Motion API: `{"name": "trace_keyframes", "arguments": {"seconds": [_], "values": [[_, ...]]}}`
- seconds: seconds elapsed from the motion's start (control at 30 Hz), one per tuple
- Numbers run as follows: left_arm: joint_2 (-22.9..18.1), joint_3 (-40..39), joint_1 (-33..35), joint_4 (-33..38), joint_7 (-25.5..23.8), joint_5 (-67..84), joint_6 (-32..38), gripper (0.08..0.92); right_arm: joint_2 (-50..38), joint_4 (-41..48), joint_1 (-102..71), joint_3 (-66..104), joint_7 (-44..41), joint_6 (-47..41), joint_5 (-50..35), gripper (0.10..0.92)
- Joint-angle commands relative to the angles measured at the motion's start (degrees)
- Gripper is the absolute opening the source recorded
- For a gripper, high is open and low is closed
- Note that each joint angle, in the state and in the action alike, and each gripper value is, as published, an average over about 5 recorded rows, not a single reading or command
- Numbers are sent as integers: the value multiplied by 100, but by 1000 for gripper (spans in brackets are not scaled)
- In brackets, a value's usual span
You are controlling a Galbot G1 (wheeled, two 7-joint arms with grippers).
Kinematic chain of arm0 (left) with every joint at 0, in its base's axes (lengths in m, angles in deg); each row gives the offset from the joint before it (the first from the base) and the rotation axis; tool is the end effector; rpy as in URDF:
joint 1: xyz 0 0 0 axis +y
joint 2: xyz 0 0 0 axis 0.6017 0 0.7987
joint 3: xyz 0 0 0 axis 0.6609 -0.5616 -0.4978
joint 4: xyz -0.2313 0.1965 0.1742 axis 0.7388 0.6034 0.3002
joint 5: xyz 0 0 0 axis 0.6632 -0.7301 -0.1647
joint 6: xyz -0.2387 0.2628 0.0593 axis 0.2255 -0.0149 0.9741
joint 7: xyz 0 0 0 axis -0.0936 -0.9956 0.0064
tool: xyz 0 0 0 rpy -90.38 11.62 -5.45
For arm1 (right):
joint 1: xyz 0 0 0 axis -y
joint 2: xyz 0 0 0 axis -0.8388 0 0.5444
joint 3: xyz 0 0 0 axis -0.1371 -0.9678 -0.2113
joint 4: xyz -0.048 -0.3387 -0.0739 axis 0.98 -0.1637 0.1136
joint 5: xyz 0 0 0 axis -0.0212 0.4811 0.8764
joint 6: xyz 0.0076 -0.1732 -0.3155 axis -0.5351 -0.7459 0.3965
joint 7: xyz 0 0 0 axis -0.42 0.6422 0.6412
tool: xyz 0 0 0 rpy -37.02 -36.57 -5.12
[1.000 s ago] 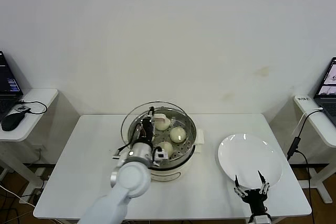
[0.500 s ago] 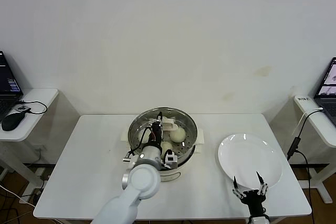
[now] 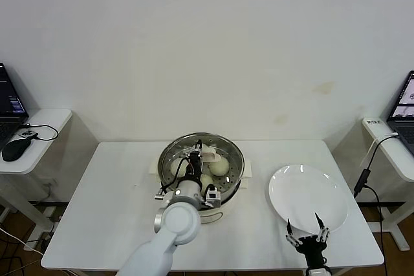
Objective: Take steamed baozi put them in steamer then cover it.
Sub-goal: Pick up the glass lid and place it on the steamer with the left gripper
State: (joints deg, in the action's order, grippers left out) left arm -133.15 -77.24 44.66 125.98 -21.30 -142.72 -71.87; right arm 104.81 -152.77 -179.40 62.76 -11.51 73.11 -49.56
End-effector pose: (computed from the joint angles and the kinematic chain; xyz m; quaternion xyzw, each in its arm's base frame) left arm 0.3288 -0.1333 -0.2515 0.0741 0.7196 0.6904 0.0064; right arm 0.1444 -0.0796 -0.4094 -0.0262 -0.9725 0.2123 0.0918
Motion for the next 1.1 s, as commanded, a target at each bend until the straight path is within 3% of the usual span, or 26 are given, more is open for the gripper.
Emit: {"name": "trace_keyframes", "arguments": {"seconds": [0.03, 0.73, 0.93, 1.1], "values": [[-19, 27, 7, -62, 18, -33, 15, 147, 3, -48, -15, -6, -10, -14, 8, 823], [-72, 126, 125, -29, 154, 54, 88, 167, 6, -62, -55, -20, -27, -11, 50, 823], [-40, 191, 328, 214, 239, 98, 99, 316, 8, -53, -80, -74, -18, -6, 112, 823], [121, 285, 779, 832, 291, 139, 126, 455, 7, -64, -100, -75, -19, -4, 127, 823]]}}
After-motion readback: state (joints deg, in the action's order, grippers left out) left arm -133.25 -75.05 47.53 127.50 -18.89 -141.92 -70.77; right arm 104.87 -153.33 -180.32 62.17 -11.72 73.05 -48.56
